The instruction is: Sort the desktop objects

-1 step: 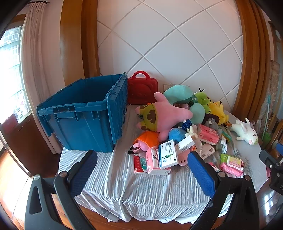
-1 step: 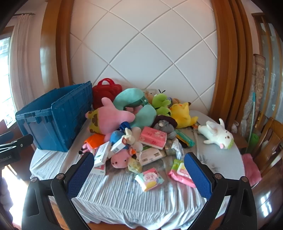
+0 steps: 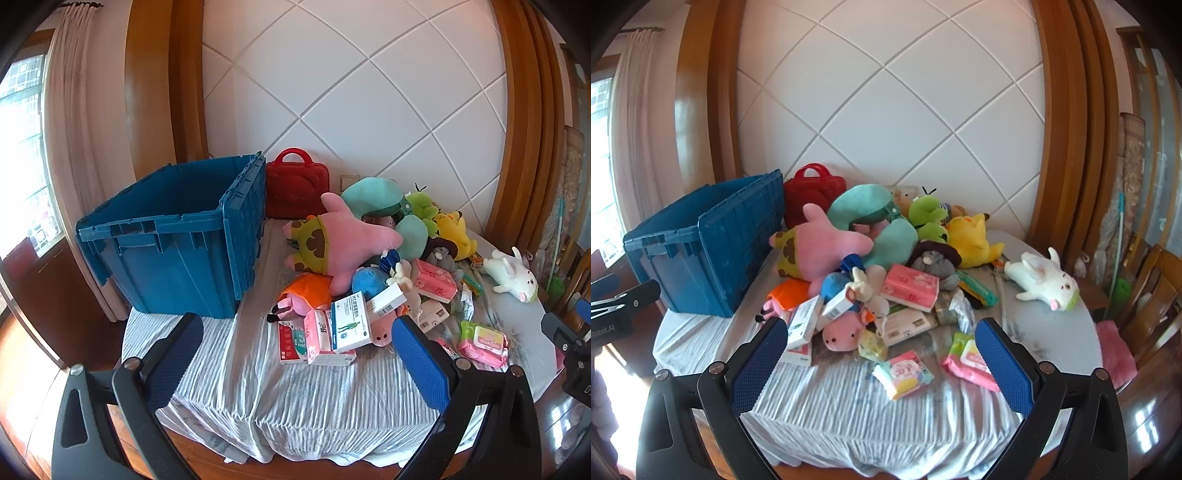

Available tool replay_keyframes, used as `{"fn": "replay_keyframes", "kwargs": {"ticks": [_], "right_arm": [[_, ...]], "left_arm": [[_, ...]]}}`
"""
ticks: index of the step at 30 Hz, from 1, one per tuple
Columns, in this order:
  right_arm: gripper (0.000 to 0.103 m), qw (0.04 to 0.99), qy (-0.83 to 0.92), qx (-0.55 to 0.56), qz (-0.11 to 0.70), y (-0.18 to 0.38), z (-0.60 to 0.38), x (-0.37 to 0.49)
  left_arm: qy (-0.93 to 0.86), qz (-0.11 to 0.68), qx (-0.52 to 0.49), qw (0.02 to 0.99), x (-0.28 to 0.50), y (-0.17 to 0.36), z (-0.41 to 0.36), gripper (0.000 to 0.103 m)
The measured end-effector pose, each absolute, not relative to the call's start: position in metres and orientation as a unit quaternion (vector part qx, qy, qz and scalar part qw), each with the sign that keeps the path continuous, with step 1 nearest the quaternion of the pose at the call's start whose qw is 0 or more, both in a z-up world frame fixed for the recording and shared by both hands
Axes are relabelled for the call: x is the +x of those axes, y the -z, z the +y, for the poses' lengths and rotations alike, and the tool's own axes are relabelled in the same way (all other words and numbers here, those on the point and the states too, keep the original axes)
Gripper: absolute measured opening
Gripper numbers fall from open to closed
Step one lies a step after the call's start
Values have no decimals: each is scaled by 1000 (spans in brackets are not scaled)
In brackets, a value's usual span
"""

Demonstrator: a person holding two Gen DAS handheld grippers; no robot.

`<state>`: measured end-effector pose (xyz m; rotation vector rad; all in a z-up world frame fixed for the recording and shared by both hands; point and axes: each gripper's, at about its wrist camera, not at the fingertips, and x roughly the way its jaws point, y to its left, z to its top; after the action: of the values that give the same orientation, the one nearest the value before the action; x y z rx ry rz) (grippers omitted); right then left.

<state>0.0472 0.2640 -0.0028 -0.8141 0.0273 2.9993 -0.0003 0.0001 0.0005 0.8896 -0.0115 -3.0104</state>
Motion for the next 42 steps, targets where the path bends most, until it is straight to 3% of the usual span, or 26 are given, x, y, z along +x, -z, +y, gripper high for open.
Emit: {"fn": "replay_keyframes", "kwargs": {"ticks": [29, 34, 36, 42], "right_arm": [[103, 39, -960, -276, -7, -4, 244, 21], [103, 38, -960, -278, -8, -2, 219, -15], [103, 28, -965, -261, -12, 3, 244, 31], [103, 24, -966, -256, -10, 3, 258, 36]], "left_arm": [[956, -5, 294, -13, -16, 3, 4, 103], [955, -5, 295, -15, -19, 4, 5, 103], [956, -4, 294, -17, -17, 4, 6, 103], [955, -7, 296, -18, -18, 6, 12, 103]]}}
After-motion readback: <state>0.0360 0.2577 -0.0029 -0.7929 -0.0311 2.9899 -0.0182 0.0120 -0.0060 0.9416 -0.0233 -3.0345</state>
